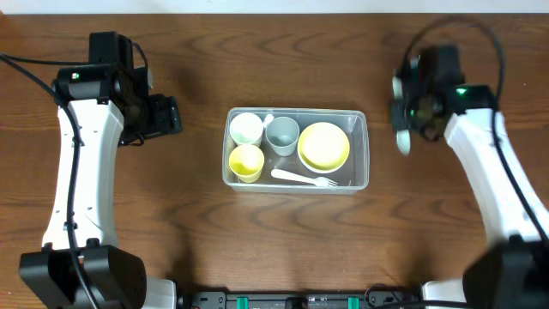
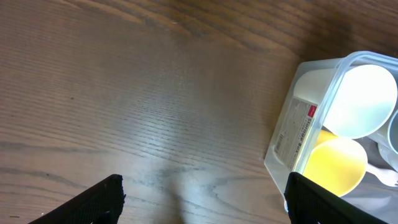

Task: Pack container
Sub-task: 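Carry the mint spoon into the container and release it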

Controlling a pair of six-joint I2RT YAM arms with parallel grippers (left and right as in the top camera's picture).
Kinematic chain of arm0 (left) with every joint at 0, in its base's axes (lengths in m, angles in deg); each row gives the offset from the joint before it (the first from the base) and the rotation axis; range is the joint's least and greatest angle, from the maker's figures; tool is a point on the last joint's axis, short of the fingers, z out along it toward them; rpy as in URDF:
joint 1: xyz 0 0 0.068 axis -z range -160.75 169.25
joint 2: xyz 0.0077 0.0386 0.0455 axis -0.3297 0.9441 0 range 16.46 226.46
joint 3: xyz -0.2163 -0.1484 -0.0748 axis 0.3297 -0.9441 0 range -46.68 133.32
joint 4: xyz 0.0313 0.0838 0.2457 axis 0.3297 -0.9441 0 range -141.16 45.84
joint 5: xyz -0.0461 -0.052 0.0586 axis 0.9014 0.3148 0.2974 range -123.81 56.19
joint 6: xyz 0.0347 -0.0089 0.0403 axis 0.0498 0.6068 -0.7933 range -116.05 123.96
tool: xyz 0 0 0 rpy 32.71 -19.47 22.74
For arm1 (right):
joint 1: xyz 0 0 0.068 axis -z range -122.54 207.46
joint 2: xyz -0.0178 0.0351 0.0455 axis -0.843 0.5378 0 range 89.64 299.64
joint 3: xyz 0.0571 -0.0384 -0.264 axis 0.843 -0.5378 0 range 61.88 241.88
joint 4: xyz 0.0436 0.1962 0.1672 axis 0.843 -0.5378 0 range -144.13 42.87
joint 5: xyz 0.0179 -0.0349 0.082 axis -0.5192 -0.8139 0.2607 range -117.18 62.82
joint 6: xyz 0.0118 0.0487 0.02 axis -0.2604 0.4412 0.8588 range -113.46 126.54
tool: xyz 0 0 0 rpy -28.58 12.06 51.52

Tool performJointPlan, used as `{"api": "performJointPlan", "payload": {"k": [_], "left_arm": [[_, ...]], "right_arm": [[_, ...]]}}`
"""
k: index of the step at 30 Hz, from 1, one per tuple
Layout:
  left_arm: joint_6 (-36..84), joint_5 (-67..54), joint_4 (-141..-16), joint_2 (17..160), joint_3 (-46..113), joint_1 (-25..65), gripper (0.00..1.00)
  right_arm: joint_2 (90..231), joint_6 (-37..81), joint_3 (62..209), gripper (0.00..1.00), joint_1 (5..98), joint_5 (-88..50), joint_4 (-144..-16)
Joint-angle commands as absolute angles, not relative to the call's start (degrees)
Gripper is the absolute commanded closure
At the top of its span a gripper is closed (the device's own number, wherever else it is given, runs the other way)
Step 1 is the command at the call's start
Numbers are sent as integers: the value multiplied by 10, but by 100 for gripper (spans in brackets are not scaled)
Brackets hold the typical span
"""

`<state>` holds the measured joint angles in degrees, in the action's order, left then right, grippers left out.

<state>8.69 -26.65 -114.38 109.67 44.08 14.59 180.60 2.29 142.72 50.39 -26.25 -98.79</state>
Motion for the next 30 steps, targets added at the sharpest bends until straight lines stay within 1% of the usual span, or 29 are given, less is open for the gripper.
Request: {"api": "performJointPlan", "payload": {"k": [1,6,9,12,19,26,27,28,29,30], "left_arm": [[92,-267,-1143,1086,438,144,17],[92,-267,-1144,1086,438,144,17],[92,-267,-1144,1086,438,144,17],[92,-267,-1144,1086,438,145,17],[92,-267,-1144,1086,438,145,17],[92,-267,-1144,1086,438,144,17],[92,-267,-1144,1086,438,144,17],[92,-267,-1144,1086,438,144,17],[92,-267,-1144,1086,438,145,17],[92,-267,-1144,1086,438,144,17]], "right_arm": [[1772,-117,1463,99,429,-252,-1005],[1781,-220,1464,99,317,-252,-1036],[1803,-252,1460,99,268,-252,-1048],[1836,-255,1460,99,233,-251,-1057],[1919,-259,1460,99,190,-233,-1082],[1946,-257,1460,99,177,-233,-1086],[1945,-256,1460,97,177,-233,-1086],[1945,-255,1460,87,177,-233,-1087],[1945,-250,1460,76,178,-234,-1087],[1945,-245,1460,70,178,-236,-1087]]}}
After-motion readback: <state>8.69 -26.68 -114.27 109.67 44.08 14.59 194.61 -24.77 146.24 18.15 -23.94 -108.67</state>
